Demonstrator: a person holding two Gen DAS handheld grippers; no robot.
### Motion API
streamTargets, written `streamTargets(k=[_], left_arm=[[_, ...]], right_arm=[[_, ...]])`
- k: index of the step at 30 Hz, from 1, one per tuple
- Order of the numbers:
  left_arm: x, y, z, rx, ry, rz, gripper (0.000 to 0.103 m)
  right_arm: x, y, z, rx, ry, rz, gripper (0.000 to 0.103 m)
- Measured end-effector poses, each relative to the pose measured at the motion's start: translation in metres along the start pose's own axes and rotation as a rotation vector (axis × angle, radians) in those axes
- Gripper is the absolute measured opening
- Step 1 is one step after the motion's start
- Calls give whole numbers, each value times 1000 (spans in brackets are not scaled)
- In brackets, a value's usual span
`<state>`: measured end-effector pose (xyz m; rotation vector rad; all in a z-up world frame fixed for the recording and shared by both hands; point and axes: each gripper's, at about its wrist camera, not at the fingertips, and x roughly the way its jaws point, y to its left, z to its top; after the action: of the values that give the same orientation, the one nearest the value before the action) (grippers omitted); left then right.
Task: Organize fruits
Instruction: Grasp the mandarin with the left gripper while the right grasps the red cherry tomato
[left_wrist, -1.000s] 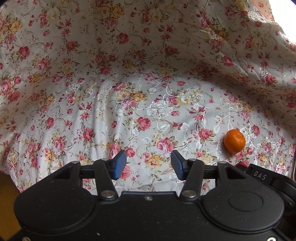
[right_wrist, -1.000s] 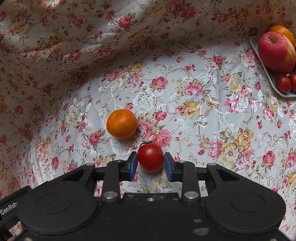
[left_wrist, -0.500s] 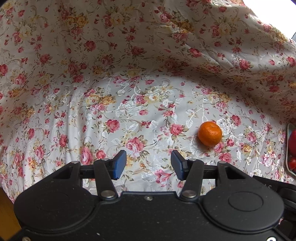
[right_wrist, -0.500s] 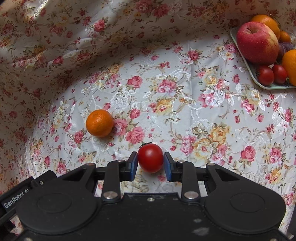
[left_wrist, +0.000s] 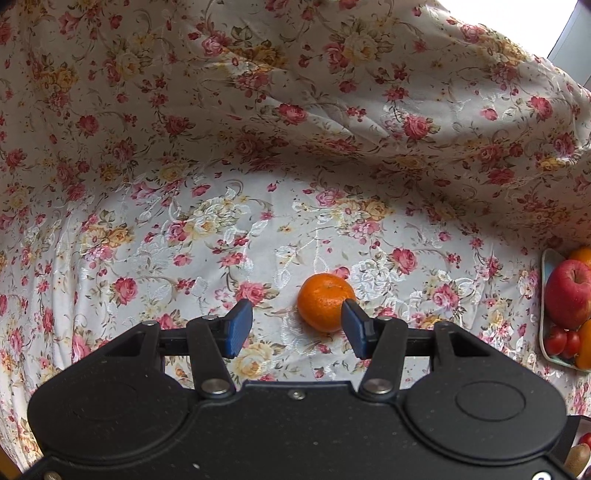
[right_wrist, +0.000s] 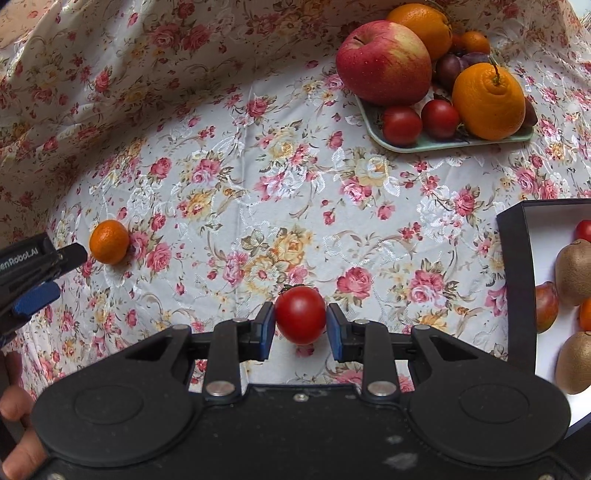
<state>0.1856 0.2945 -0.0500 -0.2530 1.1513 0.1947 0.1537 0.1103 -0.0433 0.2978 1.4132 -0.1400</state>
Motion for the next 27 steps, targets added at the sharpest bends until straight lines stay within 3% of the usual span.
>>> streamTargets(k=[16,27], left_arm=[[30,-30,5,59,37,41,59],[49,-11,7,-11,95,18,59]], right_arm=[[4,-8,-2,-12,36,-22,29],[8,-5,-1,-16,34,-33,29]])
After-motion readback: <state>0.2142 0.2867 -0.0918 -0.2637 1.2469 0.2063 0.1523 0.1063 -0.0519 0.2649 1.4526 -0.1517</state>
